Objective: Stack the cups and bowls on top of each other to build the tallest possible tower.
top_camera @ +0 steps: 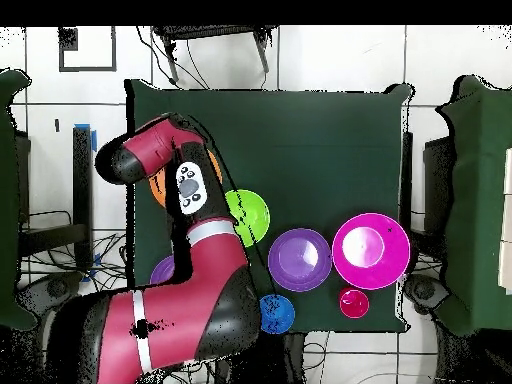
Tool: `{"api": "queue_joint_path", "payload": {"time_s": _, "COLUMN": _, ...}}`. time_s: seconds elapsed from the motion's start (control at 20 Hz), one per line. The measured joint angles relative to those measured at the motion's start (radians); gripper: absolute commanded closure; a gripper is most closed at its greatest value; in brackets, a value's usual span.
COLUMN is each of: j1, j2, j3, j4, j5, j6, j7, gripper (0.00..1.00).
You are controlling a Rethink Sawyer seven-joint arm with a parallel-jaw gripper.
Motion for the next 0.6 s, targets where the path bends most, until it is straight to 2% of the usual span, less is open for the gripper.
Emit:
{"api": "queue_joint_path", "payload": {"time_s": 0.35, "j1": 0.053, "j2": 0.031, "j3": -0.013, "j4": -0.02, "j5": 0.099, "j6": -0.003, "j7": 0.003, "gripper": 0.0}}
{"api": "queue_joint_path", "payload": {"time_s": 0.6, "j1": 0.103, "j2": 0.015, "j3": -0.046, "j4": 0.029, "j5": 0.172, "j6": -0.023, "j7": 0.03, "gripper": 0.0}}
